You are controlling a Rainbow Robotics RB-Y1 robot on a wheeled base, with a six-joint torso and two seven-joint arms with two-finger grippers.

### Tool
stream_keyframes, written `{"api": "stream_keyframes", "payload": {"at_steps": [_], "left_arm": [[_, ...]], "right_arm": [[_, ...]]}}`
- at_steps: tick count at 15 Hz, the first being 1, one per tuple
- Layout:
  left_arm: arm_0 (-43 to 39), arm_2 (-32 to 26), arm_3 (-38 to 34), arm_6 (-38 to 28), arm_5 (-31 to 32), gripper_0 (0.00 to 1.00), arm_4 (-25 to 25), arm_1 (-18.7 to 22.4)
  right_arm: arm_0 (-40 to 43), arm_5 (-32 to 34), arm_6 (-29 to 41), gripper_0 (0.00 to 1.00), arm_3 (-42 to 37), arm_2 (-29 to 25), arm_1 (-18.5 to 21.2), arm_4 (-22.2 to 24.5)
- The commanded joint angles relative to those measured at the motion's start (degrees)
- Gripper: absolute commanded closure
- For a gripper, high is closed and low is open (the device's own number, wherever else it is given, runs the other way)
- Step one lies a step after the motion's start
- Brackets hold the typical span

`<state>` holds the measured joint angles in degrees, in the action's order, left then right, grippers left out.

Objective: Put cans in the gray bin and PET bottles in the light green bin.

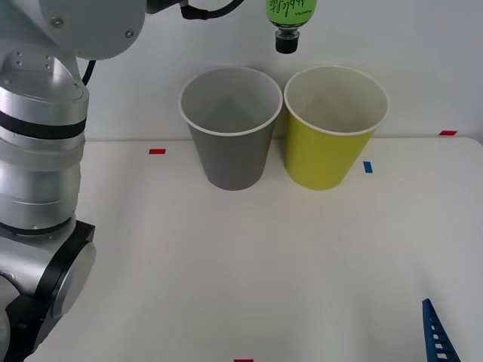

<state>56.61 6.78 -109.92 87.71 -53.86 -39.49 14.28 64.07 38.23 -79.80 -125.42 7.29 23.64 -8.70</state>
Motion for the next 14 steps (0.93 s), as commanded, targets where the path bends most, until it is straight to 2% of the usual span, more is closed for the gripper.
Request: {"api": "stream_keyframes", "payload": {"at_steps": [1,2,10,14], "left_arm": [[2.54,2.1,6.47,0.79,5.08,1.0,0.47,-1.28],[3.15,2.98,8.23,1.14,6.58,1.0,0.47,-1.28],[3.68,11.77,21.59,3.16,30.22,1.0,2.93,-3.56],[5.18,15.1,26.07,3.6,35.93,1.0,3.63,-5.06]], "right_arm": [[0.0,0.0,0.0,0.0,0.0,0.0,0.0,0.0],[0.0,0.0,0.0,0.0,0.0,0.0,0.0,0.0],[0.0,0.0,0.0,0.0,0.0,0.0,0.0,0.0],[0.0,0.0,0.0,0.0,0.0,0.0,0.0,0.0]]}}
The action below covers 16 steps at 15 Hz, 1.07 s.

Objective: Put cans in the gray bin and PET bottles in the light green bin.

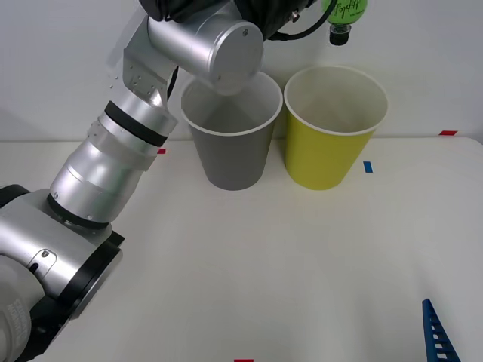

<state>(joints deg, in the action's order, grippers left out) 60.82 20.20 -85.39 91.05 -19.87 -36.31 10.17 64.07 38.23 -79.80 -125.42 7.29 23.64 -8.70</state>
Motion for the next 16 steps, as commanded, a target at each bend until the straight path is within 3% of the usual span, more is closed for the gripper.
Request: {"api": "stream_keyframes", "payload": {"at_steps": [1,4,7,16], "left_arm": [[1.23,1.77,1.81,0.44,2.2,1.0,0.72,-1.46],[1.14,2.3,2.07,0.97,2.29,1.0,1.68,-2.78],[1.23,6.69,10.42,0.88,16.09,1.0,1.86,-3.93],[1.14,7.48,13.85,0.53,15.47,1.0,1.86,-4.89]], "right_arm": [[0.0,0.0,0.0,0.0,0.0,0.0,0.0,0.0],[0.0,0.0,0.0,0.0,0.0,0.0,0.0,0.0],[0.0,0.0,0.0,0.0,0.0,0.0,0.0,0.0],[0.0,0.0,0.0,0.0,0.0,0.0,0.0,0.0]]}}
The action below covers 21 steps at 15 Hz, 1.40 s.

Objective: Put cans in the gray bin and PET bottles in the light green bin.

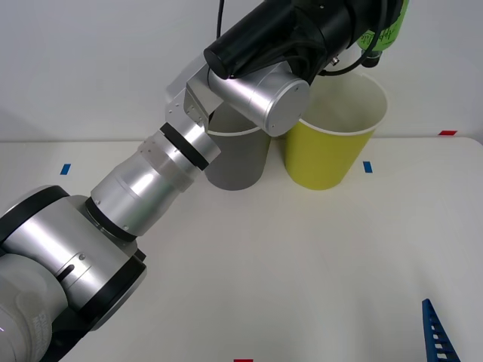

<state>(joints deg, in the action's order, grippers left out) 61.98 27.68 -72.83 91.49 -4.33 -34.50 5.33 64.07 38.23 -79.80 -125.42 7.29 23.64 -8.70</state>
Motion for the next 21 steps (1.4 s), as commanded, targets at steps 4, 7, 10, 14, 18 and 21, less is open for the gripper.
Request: {"api": "stream_keyframes", "payload": {"at_steps": [4,7,10,14,18,21], "left_arm": [[-0.02,-0.08,1.55,0.62,-1.65,1.0,0.39,0.38],[-0.02,-0.08,1.55,0.27,-1.65,0.63,0.39,0.56],[-0.02,-0.35,1.55,0.27,-1.74,0.0,0.57,0.91],[0.16,-0.7,1.2,0.44,-1.65,0.0,0.57,1.0],[0.16,-0.78,1.2,0.18,-1.65,0.0,0.57,1.09],[0.07,-1.05,-1.52,0.27,-3.85,0.0,0.57,3.37]], "right_arm": [[0.0,0.0,0.0,0.0,0.0,0.0,0.0,0.0],[0.0,0.0,0.0,0.0,0.0,0.0,0.0,0.0],[0.0,0.0,0.0,0.0,0.0,0.0,0.0,0.0],[0.0,0.0,0.0,0.0,0.0,0.0,0.0,0.0],[0.0,0.0,0.0,0.0,0.0,0.0,0.0,0.0],[0.0,0.0,0.0,0.0,0.0,0.0,0.0,0.0]]}}
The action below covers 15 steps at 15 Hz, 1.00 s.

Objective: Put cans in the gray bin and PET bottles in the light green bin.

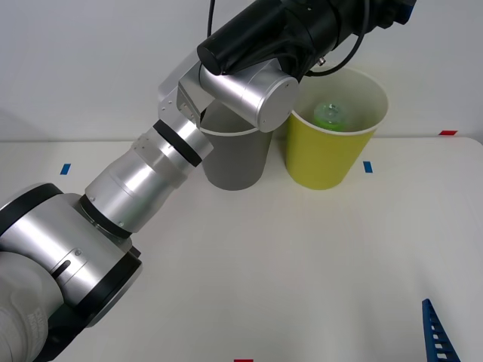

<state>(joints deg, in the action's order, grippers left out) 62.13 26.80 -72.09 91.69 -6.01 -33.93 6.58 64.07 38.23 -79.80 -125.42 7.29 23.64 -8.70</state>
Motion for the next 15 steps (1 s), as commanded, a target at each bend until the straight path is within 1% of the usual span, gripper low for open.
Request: {"api": "stream_keyframes", "payload": {"at_steps": [1,2,5,6,8,11,13,15], "left_arm": [[-0.07,-0.61,-4.9,-0.02,-6.29,0.0,0.0,3.87],[-0.07,-0.88,-6.74,-0.11,-8.4,0.0,-0.26,4.93],[-0.6,-0.88,-7.89,-0.2,-8.4,0.0,0.18,7.13],[-2.98,-1.67,-10.0,0.07,-8.4,0.0,0.7,7.39],[-10.36,-4.04,-17.03,1.03,-8.4,0.0,1.58,7.48],[-17.56,-4.48,-27.4,0.59,-8.93,0.0,0.97,12.93],[-23.72,-6.06,-35.22,0.42,-9.63,0.0,0.88,16.35],[-28.99,-7.56,-41.2,0.42,-9.63,0.0,1.06,19.26]], "right_arm": [[0.0,0.0,0.0,0.0,0.0,0.0,0.0,0.0],[0.0,0.0,0.0,0.0,0.0,0.0,0.0,0.0],[0.0,0.0,0.0,0.0,0.0,0.0,0.0,0.0],[0.0,0.0,0.0,0.0,0.0,0.0,0.0,0.0],[0.0,0.0,0.0,0.0,0.0,0.0,0.0,0.0],[0.0,0.0,0.0,0.0,0.0,0.0,0.0,0.0],[0.0,0.0,0.0,0.0,0.0,0.0,0.0,0.0],[0.0,0.0,0.0,0.0,0.0,0.0,0.0,0.0]]}}
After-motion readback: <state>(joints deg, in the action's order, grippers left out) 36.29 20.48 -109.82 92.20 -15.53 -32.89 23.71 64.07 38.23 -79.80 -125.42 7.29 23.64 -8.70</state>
